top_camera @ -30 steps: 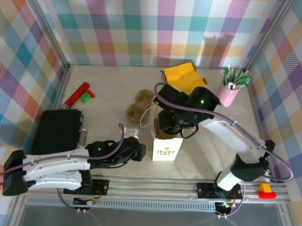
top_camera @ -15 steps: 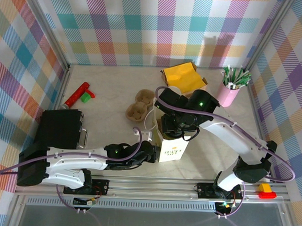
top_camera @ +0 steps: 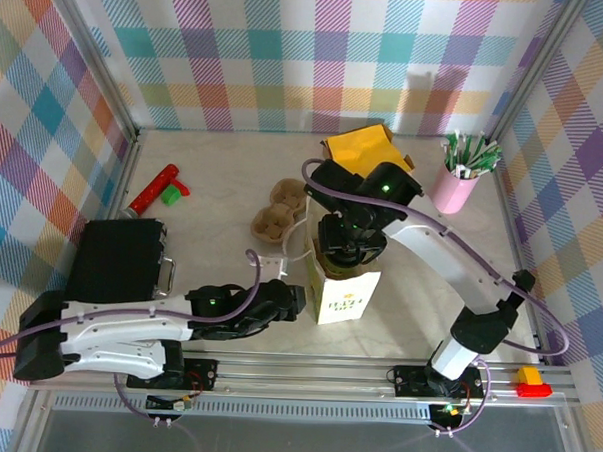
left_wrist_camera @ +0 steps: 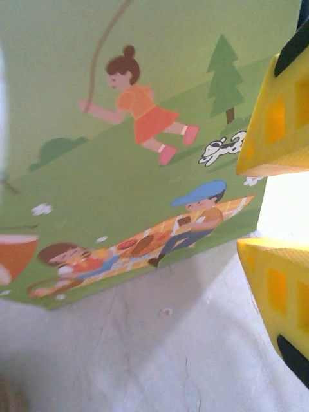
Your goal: Pack the takeout coffee
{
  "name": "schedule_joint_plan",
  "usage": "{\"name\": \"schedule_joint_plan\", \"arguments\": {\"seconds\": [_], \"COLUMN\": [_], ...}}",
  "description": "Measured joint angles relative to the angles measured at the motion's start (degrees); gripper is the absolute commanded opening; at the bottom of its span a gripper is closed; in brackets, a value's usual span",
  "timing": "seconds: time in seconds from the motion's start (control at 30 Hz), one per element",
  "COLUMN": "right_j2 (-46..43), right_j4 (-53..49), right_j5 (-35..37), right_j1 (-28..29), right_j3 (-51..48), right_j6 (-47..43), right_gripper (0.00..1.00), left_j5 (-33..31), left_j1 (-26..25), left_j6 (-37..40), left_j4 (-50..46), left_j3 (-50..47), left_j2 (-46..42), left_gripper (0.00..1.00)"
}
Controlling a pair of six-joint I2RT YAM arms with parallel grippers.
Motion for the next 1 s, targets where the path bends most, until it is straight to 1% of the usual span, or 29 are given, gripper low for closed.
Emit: {"name": "schedule_joint_plan", "arguments": {"seconds": [0.17,0.37,0.6,1.0], "right_j2": [2.25,3.10,3.04,2.56], "right_j4": [0.00,0.00,-0.02,0.13], "right_j5": [-1.05,-1.46,-3.19,-5.99], "right_j1": [-0.20,-0.46,-2.12,-3.45], "right_j3": [0.02,-0.63,-4.63,-9.22], "right_j6": [-0.28,-0.28,-0.46,-1.73], "right_gripper": [0.52,0.52,0.52,0.52], "left_j5": [-3.89,-6.43,-7.61,-8.09], "left_j1": [-0.37,-0.37,-0.37,-0.37], "left_j6": [0.00,0.17,0.39,0.42], "left_j4": [-6.49,-10.51,-12.48,-12.59], "left_j3": [2.34,2.34,2.34,2.29], "left_j2": [-4.42,-7.63,-7.87,-8.39], "left_gripper": [0.31,0.32,0.32,0.32]}}
